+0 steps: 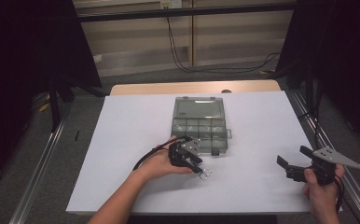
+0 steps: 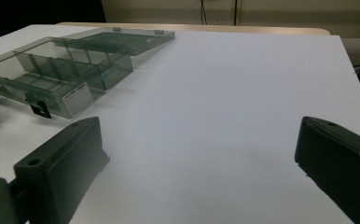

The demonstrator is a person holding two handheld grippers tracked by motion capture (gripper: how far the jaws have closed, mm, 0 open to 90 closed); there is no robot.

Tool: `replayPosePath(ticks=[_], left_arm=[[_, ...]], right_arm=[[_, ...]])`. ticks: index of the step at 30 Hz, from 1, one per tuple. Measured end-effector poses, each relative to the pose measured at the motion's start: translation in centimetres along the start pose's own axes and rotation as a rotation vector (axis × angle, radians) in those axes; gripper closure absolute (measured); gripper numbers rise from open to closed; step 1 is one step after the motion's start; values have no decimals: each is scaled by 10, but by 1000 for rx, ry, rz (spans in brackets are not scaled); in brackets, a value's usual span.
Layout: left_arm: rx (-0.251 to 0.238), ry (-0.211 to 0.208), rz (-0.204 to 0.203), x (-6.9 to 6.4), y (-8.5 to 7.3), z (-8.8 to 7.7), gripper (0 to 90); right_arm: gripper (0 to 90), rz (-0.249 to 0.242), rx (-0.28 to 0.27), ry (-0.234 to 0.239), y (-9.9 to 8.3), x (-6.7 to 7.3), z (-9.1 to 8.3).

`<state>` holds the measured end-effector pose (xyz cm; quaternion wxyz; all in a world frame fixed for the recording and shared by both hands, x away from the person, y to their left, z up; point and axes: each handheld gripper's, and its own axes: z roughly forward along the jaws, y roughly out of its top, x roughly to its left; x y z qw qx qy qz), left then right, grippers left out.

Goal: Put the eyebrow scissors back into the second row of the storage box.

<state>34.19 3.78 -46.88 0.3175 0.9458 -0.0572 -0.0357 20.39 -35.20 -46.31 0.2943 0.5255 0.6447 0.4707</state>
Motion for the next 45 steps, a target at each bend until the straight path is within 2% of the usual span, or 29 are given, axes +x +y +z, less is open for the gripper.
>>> replayPosePath(ticks=[4,8,11,12,13,15,16,19,22,23,24,25,27,28,31,33,34,35,37,38,39,40,41,44,45], left_arm=[[37,-13,11,-2,5,0,765],[30,-17,20,-3,6,0,781],[39,0,41,-6,8,0,785],[22,-1,36,-7,8,0,793],[21,29,49,-8,9,0,900],[22,61,56,-9,11,3,900],[45,85,65,-10,13,6,900],[27,75,60,-7,13,6,885],[-10,24,29,-1,6,-5,834],[-8,20,34,0,4,-9,816],[13,22,59,0,2,-14,814],[15,-6,63,-1,0,-16,881],[3,-46,75,-4,-1,-18,900],[5,-45,81,-7,-1,-16,900],[50,-3,115,-13,2,-4,900],[23,40,100,-13,3,-3,900],[30,42,102,-13,4,-2,900],[17,37,109,-14,5,1,900],[17,59,120,-17,8,3,900],[-8,50,102,-18,9,6,900],[1,51,118,-17,10,6,900],[-19,59,96,-17,11,9,900],[-10,61,94,-15,11,8,900],[-37,77,52,-11,12,12,900],[-38,77,50,-10,13,13,900]], right_arm=[[7,-6,1,4,0,0,0],[7,-6,1,4,0,1,0],[7,0,3,5,0,-1,0],[8,0,4,3,0,-1,1],[8,2,4,2,0,-1,1],[8,7,7,2,-1,-1,2],[8,3,5,2,0,-1,2],[8,0,8,5,0,0,2],[8,-2,2,6,0,-1,1],[8,5,2,5,-1,-2,1],[8,8,3,5,-1,-3,1],[9,17,7,1,-1,-3,1],[10,16,5,-1,-2,-5,2],[10,17,7,-1,-2,-5,2],[10,10,9,-1,-2,-4,3],[10,9,6,0,-1,-3,3],[10,7,5,-1,-1,-3,2],[10,9,5,0,-1,-3,2],[10,12,5,-1,-1,-3,1],[10,14,7,-2,-1,-3,1],[10,15,7,-1,-1,-3,1],[10,15,8,-1,-1,-3,1],[10,12,7,0,-2,-3,1],[10,8,7,-1,-2,-4,1],[10,6,7,-1,-2,-4,2]])
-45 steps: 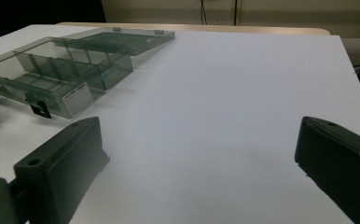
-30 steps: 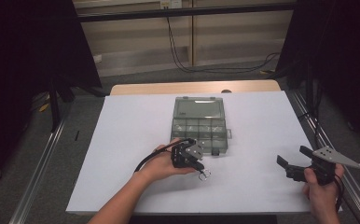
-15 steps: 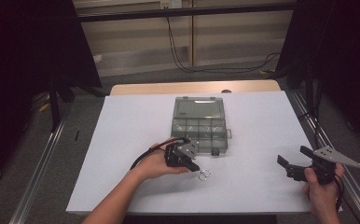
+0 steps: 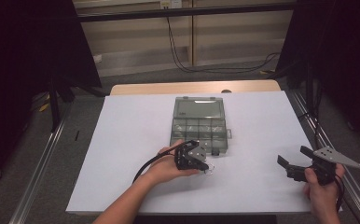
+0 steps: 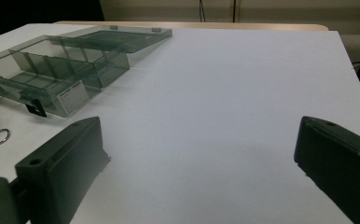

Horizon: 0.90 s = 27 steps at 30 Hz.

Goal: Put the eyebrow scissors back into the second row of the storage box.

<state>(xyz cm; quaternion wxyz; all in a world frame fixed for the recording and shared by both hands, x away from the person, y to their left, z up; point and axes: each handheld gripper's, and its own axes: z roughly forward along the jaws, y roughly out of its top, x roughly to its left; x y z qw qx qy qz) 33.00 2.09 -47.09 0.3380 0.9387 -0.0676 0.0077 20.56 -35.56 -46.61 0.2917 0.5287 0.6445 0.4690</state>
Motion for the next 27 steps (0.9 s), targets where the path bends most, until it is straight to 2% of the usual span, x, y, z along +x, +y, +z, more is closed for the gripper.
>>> replayPosePath(ticks=[6,7,8,9,10,11,13,14,16,17,20,24,27], left_arm=[[4,32,-38,4,4,-1,898],[1,38,-49,6,3,-6,853],[-30,30,-67,9,2,-9,794],[-38,13,-95,11,0,-14,749],[-22,12,-86,15,0,-18,719],[-17,30,-103,15,-1,-20,684],[23,-5,-116,18,-2,-23,625],[37,22,-117,17,-2,-21,598],[76,29,-110,17,-1,-17,551],[80,41,-106,16,-1,-14,552],[97,9,-85,15,0,-8,574],[91,-19,-80,15,0,-7,695],[81,-36,-121,16,-1,-6,747]], right_arm=[[11,1,7,-1,-1,0,1],[11,3,7,-1,-1,0,1],[11,-2,2,0,-1,0,0],[11,-2,1,-1,0,0,0],[11,3,1,-1,-1,-1,0],[11,0,0,-2,-1,-1,0],[11,2,-1,-5,-1,-2,0],[11,2,1,-5,-1,-2,0],[11,2,1,-3,-1,-2,0],[11,3,3,-3,-1,-1,0],[11,-2,2,0,0,0,0],[11,-2,3,-1,-1,0,0],[11,3,3,-2,-1,-1,0]])
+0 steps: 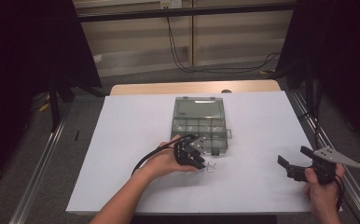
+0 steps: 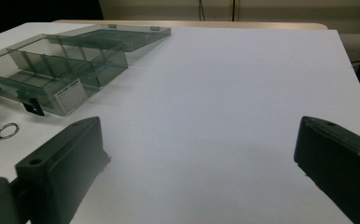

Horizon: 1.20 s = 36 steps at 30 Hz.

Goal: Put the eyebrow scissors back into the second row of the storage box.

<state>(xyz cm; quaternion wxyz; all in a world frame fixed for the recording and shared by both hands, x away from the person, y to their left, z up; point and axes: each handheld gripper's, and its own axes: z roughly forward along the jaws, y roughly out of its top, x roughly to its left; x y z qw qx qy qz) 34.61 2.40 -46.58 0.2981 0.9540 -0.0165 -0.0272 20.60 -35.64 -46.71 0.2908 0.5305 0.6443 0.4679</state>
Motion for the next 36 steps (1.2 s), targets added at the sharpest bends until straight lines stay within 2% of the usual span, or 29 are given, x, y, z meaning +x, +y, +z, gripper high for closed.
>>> replayPosePath(ticks=[2,4,5,10,12,14,15,16,25,28,29,30,32,33,34,35,36], left_arm=[[-4,-10,-24,1,-1,0,760],[-6,-6,-16,-1,-1,0,791],[5,-4,2,-3,0,0,840],[36,56,70,-13,5,0,852],[34,53,62,-13,5,-1,853],[32,29,44,-11,4,-2,853],[8,31,31,-11,2,-1,853],[18,21,35,-10,2,-2,853],[-2,10,-6,-7,0,-3,853],[-24,-2,-36,-4,-3,-4,853],[-26,-17,-38,-1,-3,-5,855],[-38,8,-48,-2,-4,-7,861],[-79,-4,-68,3,-5,-14,899],[-70,-17,-58,4,-6,-15,899],[-35,5,-46,2,-6,-12,898],[-31,22,-43,0,-6,-9,897],[-26,11,-49,1,-6,-10,897]], right_arm=[[11,-1,1,0,0,0,0],[11,-4,1,0,0,0,0],[11,-6,0,0,0,0,0],[11,1,2,-3,0,0,0],[11,2,4,-5,0,0,0],[11,-1,0,-2,0,0,0],[11,-3,-2,-3,0,0,0],[11,-2,-1,-3,0,-1,0],[11,-1,-1,-5,0,-1,0],[11,0,-3,-6,0,-2,0],[11,-1,-2,-6,0,-2,0],[11,-1,-3,-6,0,-2,0],[11,-1,-1,-4,-1,-2,0],[11,0,-1,-4,-1,-2,0],[11,0,0,-4,-1,-2,0],[11,3,4,-6,-1,-1,0],[11,2,3,-5,-1,-1,0]])
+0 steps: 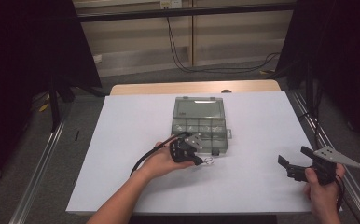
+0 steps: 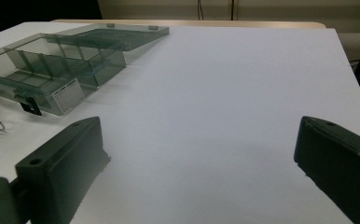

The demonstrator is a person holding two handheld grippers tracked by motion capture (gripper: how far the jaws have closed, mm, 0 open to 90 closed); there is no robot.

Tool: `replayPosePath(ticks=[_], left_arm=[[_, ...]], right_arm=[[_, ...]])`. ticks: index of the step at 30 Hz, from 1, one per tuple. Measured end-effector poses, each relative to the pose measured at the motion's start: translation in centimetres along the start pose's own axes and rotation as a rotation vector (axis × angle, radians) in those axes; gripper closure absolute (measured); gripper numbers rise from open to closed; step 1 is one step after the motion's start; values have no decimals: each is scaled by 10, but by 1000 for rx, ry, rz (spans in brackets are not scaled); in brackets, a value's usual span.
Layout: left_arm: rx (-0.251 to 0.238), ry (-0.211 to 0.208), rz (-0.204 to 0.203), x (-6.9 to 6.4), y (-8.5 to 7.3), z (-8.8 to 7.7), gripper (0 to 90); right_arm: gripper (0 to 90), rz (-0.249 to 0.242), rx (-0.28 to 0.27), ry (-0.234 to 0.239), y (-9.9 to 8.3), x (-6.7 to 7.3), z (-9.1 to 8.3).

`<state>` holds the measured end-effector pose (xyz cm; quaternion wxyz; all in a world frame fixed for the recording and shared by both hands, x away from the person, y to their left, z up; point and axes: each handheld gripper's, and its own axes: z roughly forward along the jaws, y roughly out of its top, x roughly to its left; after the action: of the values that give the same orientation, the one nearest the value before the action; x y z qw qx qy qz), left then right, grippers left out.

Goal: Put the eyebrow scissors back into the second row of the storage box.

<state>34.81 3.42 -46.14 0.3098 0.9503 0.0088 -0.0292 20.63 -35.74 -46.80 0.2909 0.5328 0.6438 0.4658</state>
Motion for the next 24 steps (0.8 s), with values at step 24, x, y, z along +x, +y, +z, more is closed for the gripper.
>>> replayPosePath(ticks=[24], left_arm=[[-40,36,-53,0,1,-10,896]], right_arm=[[10,-16,-18,5,0,1,-1]])
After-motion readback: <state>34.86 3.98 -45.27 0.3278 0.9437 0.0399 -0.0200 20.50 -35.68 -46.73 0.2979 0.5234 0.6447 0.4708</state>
